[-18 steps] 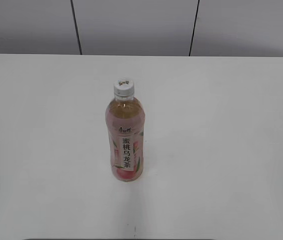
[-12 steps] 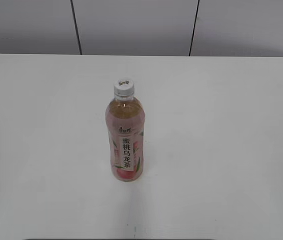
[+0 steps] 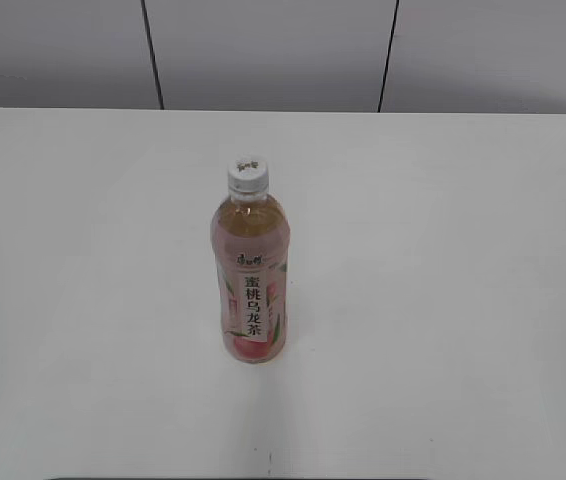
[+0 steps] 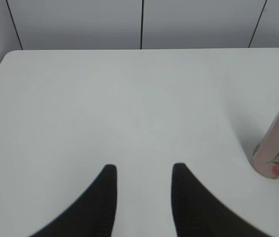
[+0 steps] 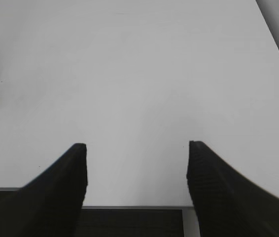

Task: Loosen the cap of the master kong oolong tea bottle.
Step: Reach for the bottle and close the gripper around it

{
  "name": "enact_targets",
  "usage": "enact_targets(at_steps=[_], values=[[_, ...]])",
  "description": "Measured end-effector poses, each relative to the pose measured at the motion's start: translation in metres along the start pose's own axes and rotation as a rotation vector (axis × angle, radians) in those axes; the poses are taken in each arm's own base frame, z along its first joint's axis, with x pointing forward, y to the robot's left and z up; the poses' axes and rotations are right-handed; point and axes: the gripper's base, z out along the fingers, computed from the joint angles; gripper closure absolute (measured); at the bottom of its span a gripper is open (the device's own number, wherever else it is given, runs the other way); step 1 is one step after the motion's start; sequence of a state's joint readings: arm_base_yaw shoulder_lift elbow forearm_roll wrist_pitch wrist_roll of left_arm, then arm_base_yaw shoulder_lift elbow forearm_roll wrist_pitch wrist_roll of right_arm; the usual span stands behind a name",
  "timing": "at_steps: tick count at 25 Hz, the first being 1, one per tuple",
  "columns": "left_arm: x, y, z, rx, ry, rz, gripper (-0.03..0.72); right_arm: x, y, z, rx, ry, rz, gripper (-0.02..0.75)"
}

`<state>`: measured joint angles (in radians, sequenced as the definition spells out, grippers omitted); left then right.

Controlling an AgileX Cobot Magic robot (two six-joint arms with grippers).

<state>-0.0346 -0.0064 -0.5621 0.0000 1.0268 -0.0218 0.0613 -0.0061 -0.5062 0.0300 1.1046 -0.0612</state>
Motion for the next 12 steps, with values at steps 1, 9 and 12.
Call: enact_targets(at_steps=[1,9,12], values=[[0.0000,0.0000,0.0000,0.000,0.000,0.000,0.448,0.0000,0.0000,0.0000,0.000,0.000,0.000,0.256],[0.0000,0.0000,0.0000,0.000,0.000,0.000,0.448,0.0000,0.0000,0.0000,0.000,0.000,0.000,0.256],[0.0000,0.0000,0.0000,0.000,0.000,0.000,0.448,0.0000,0.0000,0.0000,0.000,0.000,0.000,0.256]])
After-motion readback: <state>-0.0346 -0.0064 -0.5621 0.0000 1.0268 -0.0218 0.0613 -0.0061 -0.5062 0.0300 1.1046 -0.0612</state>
